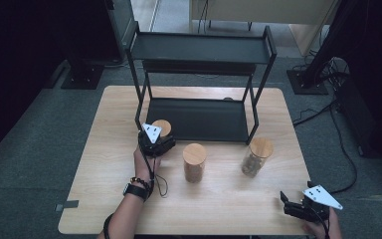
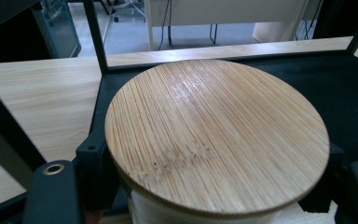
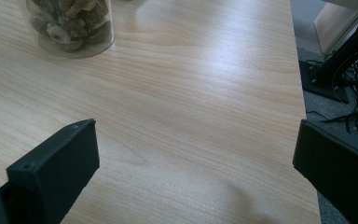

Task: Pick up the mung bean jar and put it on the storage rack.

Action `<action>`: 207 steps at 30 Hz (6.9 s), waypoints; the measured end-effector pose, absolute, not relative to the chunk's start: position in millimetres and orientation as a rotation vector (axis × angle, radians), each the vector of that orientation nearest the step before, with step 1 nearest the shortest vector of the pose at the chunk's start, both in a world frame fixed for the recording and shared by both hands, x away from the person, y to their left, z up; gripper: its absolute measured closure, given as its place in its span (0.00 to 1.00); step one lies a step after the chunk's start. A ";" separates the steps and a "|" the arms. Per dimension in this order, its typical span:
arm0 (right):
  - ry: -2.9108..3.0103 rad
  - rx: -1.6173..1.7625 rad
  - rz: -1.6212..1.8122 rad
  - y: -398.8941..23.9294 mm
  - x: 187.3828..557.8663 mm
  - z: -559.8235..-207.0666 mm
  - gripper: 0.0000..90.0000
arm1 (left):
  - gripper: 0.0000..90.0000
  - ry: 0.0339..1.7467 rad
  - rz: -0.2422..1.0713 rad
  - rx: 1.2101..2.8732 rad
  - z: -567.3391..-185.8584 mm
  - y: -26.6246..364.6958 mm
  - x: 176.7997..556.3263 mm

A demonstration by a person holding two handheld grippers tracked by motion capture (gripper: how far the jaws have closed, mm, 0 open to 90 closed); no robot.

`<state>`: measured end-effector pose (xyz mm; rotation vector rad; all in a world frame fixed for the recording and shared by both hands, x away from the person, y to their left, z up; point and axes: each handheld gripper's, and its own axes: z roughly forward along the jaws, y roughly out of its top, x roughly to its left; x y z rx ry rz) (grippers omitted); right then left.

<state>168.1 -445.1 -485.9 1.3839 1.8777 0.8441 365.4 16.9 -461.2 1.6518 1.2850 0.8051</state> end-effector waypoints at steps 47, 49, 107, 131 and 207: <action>1.870 1.383 0.826 -444.0 168.1 -486.1 0.00 | 0.28 1.413 0.871 1.598 -473.7 9.3 427.2; 1.869 1.384 0.826 -444.0 168.1 -486.1 0.00 | 0.28 1.412 0.877 1.601 -475.0 9.2 427.3; 1.881 1.366 0.812 -441.8 168.1 -486.5 0.00 | 0.12 1.284 0.779 1.581 -487.7 32.8 351.0; 1.874 1.378 0.810 -442.8 168.1 -486.3 0.00 | 0.00 1.249 0.751 1.616 -487.0 66.6 311.5; 1.798 1.416 0.822 -445.2 166.6 -485.3 0.00 | 0.00 1.282 0.844 1.654 -482.1 193.0 203.7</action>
